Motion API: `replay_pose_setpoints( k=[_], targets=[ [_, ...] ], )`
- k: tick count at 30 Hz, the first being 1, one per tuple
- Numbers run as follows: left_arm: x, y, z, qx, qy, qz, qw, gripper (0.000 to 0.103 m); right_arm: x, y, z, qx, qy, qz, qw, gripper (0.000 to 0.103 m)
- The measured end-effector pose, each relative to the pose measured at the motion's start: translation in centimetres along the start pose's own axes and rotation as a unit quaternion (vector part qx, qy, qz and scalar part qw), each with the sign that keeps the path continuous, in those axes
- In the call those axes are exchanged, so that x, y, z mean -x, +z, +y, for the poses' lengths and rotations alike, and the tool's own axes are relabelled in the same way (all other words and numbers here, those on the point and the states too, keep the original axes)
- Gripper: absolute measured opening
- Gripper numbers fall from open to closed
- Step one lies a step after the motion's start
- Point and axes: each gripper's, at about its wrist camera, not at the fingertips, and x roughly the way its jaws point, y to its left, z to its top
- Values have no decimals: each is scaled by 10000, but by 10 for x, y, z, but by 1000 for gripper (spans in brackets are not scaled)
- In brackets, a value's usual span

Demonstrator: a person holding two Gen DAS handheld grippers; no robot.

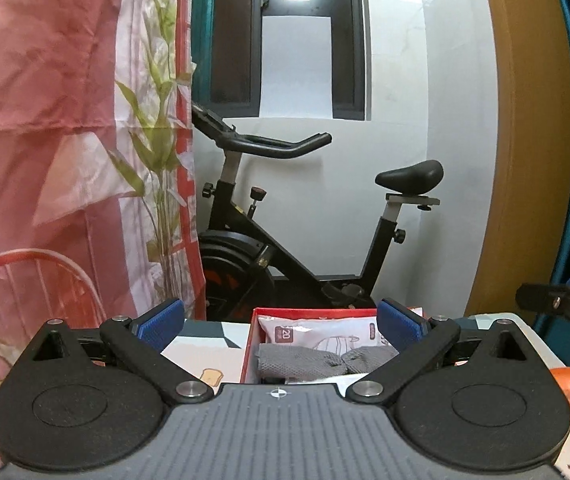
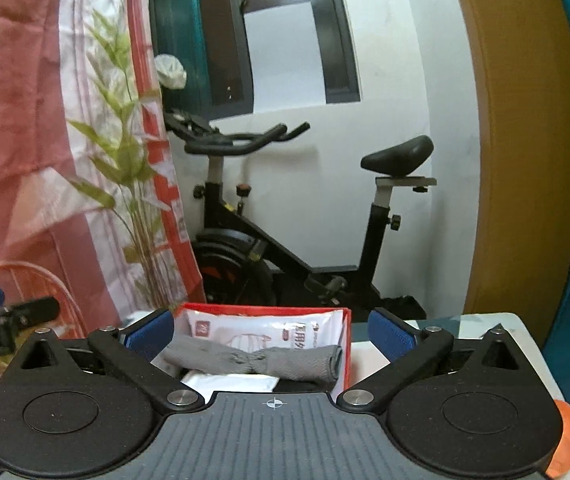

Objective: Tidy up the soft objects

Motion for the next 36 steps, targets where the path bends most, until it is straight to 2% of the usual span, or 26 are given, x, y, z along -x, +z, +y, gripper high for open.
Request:
replay_pose_setpoints(
  k=[5,10,18,25,36],
  targets=[
    [31,1,-3,-77,103,6,9999,103,43,1,10,76,-21,-216,9997,103],
    [65,0,-1,138,75,-71,9999,103,83,-2,20,180,-89,-353,9992,103],
    [111,-6,-1,188,238,-143,9994,103,126,-8,33,210,-33,-520,9984,103],
    [127,-8,2,166,419,-190,9988,103,141,-11,36,218,-29,-583,9981,103],
    [133,-9,1,159,494,-196,9985,103,141,-12,39,246,-29,-564,9981,103]
  ],
)
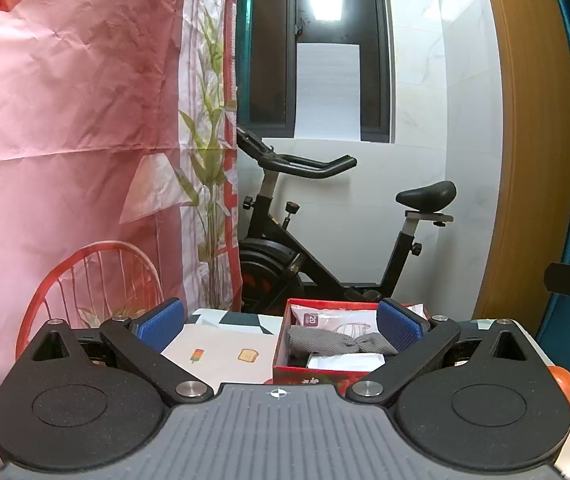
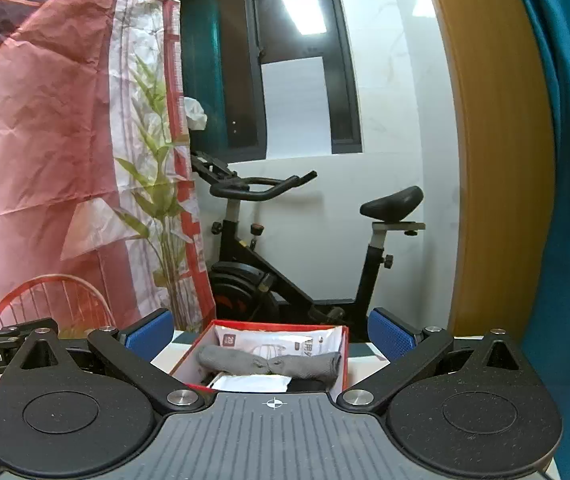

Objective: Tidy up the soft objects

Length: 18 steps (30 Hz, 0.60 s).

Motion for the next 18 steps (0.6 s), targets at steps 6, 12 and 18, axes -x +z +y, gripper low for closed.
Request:
replay_pose_setpoints(
  k=[6,12,18],
  targets=[
    [0,-1,0,-6,-2,45,10000,103,-1,0,0,-13,2,12,10000,103],
    [1,-1,0,-9,1,63,10000,103,-1,0,0,-17,-2,12,10000,103],
    [2,-2,0,-1,0,94,10000,103,-1,-1,0,-20,2,21,10000,103]
  ],
)
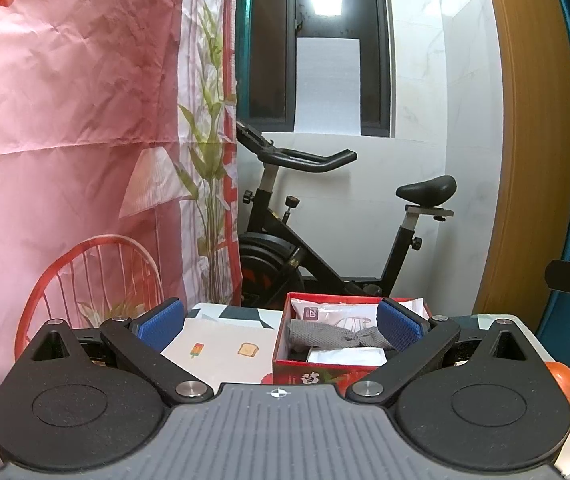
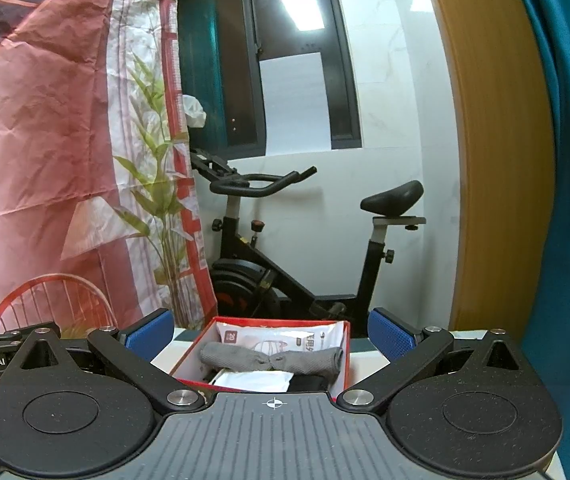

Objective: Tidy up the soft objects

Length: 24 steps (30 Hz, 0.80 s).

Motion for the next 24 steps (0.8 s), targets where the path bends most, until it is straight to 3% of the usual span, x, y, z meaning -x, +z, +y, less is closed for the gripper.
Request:
replay_pose_setpoints(
  k=[24],
  targets=[
    [-3,-3,2,9,-12,87,10000,103,-1,-2,3,0,17,23,10000,103]
  ],
)
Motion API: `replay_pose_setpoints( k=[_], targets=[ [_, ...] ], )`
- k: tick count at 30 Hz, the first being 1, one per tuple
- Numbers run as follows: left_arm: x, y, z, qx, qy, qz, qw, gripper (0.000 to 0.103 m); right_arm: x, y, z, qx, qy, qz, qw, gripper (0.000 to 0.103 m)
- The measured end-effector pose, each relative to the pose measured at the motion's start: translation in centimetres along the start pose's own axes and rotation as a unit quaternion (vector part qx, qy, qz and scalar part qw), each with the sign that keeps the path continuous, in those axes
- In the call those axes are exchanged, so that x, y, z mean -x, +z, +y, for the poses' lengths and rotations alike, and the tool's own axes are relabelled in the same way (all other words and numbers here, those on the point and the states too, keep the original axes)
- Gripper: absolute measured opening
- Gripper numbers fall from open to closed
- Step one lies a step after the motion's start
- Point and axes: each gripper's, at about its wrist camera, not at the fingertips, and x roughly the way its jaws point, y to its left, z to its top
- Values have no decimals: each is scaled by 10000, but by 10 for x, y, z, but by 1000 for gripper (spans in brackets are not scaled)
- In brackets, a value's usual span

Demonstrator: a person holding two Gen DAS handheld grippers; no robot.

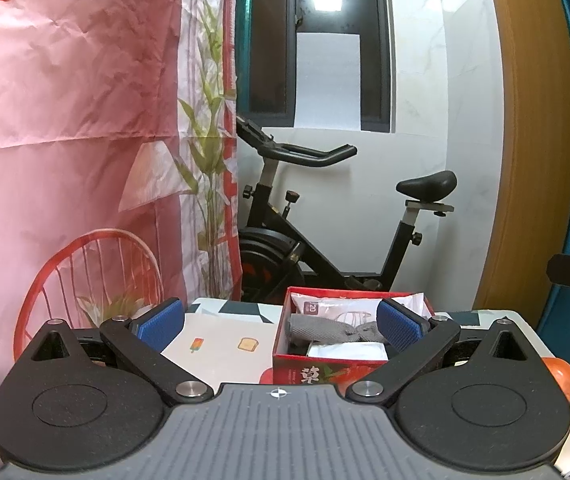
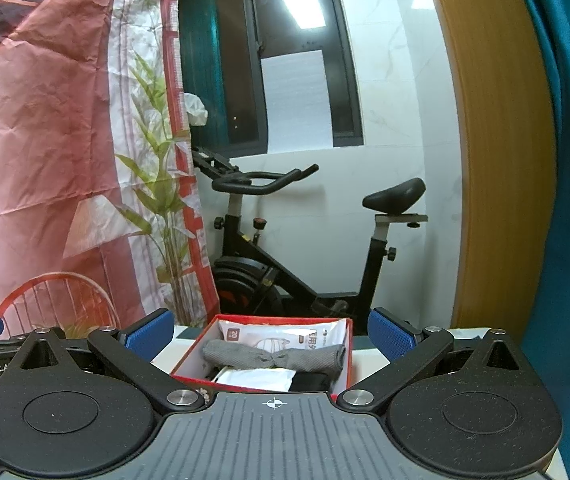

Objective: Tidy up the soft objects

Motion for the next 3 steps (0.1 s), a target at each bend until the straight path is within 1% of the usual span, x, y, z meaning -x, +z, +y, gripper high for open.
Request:
replay_pose_setpoints(
  k=[3],
  targets=[
    [2,-1,0,8,-12,-31,10000,103,1,-2,2,-10,2,-11,10000,103]
  ],
)
